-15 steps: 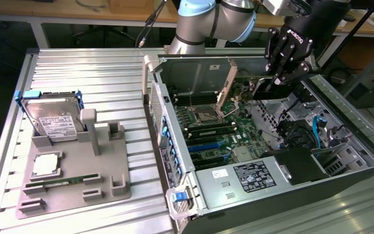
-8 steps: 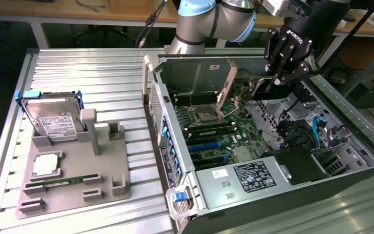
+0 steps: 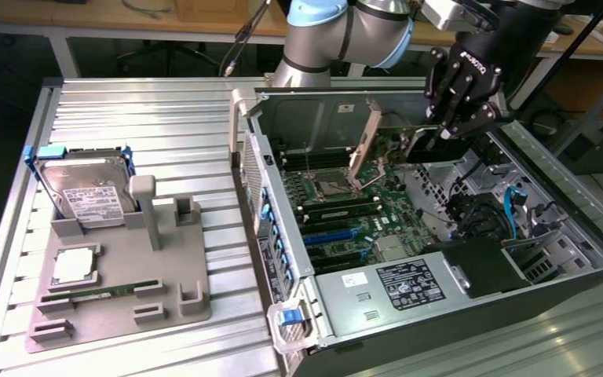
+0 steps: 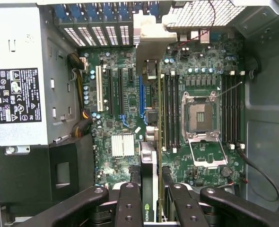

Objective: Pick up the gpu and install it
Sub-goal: 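Insert the gpu into the slot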

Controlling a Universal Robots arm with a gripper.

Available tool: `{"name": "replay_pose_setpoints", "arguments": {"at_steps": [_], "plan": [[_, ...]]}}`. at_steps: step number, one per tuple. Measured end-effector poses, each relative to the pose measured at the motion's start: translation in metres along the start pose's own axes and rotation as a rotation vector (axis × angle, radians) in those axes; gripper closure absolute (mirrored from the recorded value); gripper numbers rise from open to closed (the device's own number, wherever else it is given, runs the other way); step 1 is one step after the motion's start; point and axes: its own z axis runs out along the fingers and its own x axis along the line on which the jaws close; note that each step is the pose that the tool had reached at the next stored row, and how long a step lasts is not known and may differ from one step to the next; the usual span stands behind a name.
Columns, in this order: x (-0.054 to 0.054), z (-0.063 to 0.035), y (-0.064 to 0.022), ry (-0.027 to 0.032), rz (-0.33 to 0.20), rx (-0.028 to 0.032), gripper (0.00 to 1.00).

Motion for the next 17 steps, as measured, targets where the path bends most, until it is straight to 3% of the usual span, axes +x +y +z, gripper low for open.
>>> {"name": "replay_pose_setpoints", "arguments": {"at_steps": [17], "plan": [[-0.0013,0.0048,0.0032,0.0011,0.0,0.0001,0.73]]}}
